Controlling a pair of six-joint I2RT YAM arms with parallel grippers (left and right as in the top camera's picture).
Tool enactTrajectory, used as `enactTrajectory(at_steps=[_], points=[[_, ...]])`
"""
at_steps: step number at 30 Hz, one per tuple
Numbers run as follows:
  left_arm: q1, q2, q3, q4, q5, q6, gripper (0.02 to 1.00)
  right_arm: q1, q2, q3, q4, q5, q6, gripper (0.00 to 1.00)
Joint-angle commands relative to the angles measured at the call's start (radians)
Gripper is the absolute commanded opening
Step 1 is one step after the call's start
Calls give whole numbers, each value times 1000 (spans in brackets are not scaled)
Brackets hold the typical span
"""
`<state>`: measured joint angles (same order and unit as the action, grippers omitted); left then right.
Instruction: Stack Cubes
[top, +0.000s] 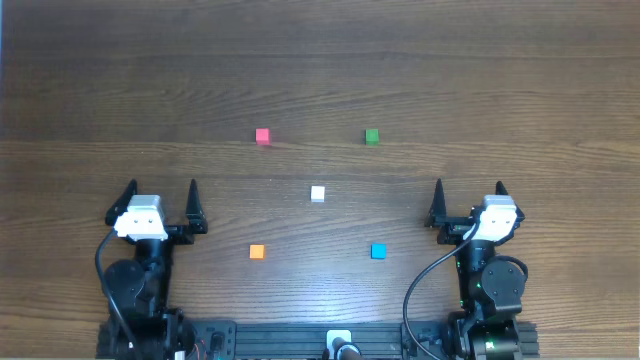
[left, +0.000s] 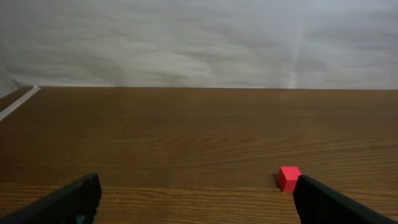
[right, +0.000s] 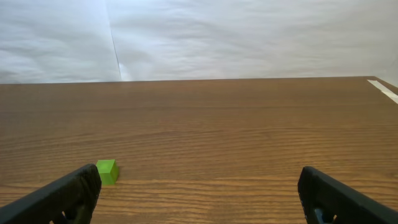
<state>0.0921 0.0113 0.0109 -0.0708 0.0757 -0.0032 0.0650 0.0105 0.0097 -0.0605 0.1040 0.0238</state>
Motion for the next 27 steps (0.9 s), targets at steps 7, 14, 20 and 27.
enactTrajectory(at_steps=[7, 14, 20, 27], points=[[-3, -1, -4, 0, 13, -4, 1000, -7, 3, -5, -3, 9, 4, 991], [-5, -1, -4, 0, 13, -4, 1000, -7, 3, -5, -3, 9, 4, 993], [-31, 50, -4, 60, 47, -99, 998, -7, 3, -5, -3, 9, 4, 993], [-51, 99, 67, 42, 174, -251, 998, -7, 3, -5, -3, 9, 5, 993]])
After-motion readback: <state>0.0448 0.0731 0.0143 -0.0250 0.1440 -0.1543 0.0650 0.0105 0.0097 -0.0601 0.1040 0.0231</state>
